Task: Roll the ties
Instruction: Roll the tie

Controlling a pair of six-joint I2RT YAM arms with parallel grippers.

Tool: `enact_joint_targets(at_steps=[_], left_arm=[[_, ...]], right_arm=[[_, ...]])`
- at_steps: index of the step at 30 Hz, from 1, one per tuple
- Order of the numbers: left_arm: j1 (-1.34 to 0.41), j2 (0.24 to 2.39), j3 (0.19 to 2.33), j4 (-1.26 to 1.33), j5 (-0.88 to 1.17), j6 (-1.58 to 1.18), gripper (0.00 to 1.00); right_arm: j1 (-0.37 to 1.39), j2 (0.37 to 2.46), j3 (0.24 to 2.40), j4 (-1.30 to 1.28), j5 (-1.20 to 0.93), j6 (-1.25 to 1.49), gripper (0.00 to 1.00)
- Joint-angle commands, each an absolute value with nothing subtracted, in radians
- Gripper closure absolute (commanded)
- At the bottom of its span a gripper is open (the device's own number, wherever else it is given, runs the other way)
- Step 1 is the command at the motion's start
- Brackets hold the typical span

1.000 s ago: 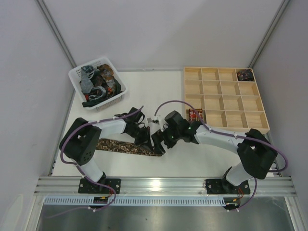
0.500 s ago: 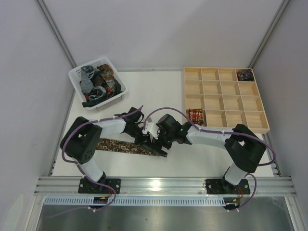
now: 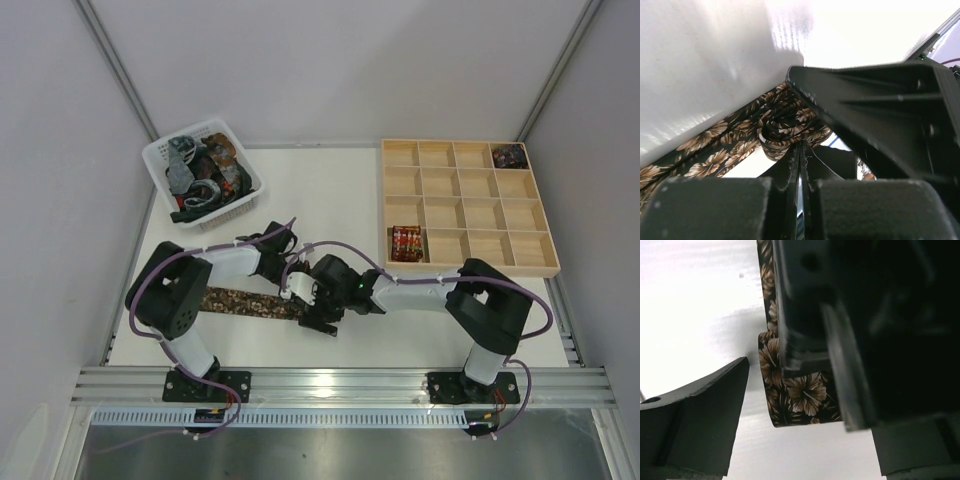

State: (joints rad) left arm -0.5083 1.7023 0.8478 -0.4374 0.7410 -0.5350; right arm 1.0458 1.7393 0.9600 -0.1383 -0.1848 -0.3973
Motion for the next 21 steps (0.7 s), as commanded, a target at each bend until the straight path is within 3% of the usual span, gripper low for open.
enact_joint_targets(at_steps=[1,6,10,13,18,21], left_arm=[[-0.488,1.701,0.871,-0.448,0.758,-0.486,0.94],[-0.476,1.704,0.877,-0.459,0.758,-0.472,0.93],[-0.469,1.707,0.894,-0.468,0.758,-0.468,0.93],[-0.466,1.707,0.905,-0.466,0.759,-0.471,0.92],[-0.463,1.713,0.925,-0.466,0.761,-0.476,0.91],[-0.463,1.720,0.928,-0.468,0.761,-0.477,0.91]], right_arm=[[1.063,1.766,0.959,-0.066,-0.051,-0.420,0.06],[1.062,1.769,0.962,-0.110,-0.083,-0.451,0.13],[1.048,1.775,0.965,-0.143,-0.121,-0.449,0.27],[1.046,1.782,0.973,-0.156,-0.149,-0.442,0.29],[1.037,1.793,0.985,-0.172,-0.193,-0.428,0.48],[1.026,1.799,0.985,-0.172,-0.201,-0.419,0.53]])
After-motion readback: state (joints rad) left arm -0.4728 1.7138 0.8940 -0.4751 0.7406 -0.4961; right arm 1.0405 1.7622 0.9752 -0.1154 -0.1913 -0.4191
